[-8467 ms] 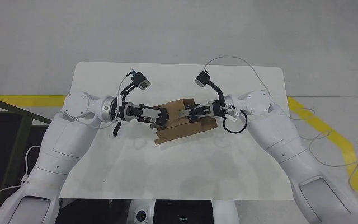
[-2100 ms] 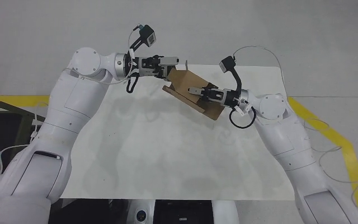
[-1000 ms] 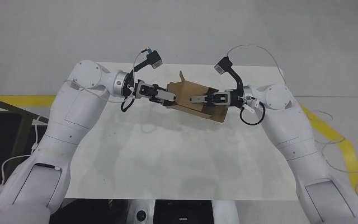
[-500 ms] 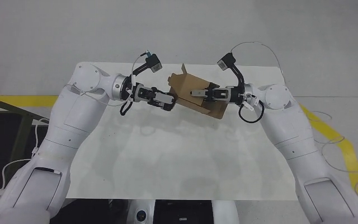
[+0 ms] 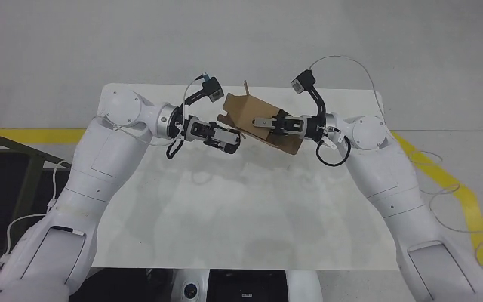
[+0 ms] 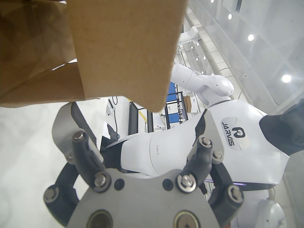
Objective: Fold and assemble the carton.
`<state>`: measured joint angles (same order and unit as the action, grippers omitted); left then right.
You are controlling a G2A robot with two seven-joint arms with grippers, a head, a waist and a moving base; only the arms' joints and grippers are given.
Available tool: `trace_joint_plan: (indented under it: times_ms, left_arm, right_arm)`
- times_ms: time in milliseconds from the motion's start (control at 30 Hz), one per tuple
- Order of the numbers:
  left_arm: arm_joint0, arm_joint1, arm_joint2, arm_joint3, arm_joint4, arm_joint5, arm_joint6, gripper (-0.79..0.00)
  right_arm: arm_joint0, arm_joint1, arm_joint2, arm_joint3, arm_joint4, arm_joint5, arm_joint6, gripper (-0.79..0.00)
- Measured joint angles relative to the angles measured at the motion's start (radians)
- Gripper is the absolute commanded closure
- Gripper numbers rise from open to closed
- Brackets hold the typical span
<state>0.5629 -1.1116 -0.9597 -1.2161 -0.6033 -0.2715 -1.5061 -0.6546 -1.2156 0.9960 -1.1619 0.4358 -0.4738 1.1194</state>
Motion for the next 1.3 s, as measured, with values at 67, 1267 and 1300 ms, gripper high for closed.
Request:
trace_joint_plan:
  times_ms: [67,1267,1300]
  left_arm:
    - [-0.001,-0.001,0.003,0.001,0.0,-0.001,0.0,-0.785]
    - [0.077,0.037,-0.145,0.011,0.047,-0.06,0.096,-0.785]
    - [0.079,0.035,-0.143,0.013,0.039,-0.056,0.106,-0.785]
  right_arm:
    - [0.001,-0.003,-0.006,0.0,0.0,0.0,-0.008,0.0]
    - [0.026,0.029,0.064,0.024,0.064,0.067,0.293,0.0]
    - [0.022,0.03,0.061,0.014,0.062,0.067,0.294,0.0]
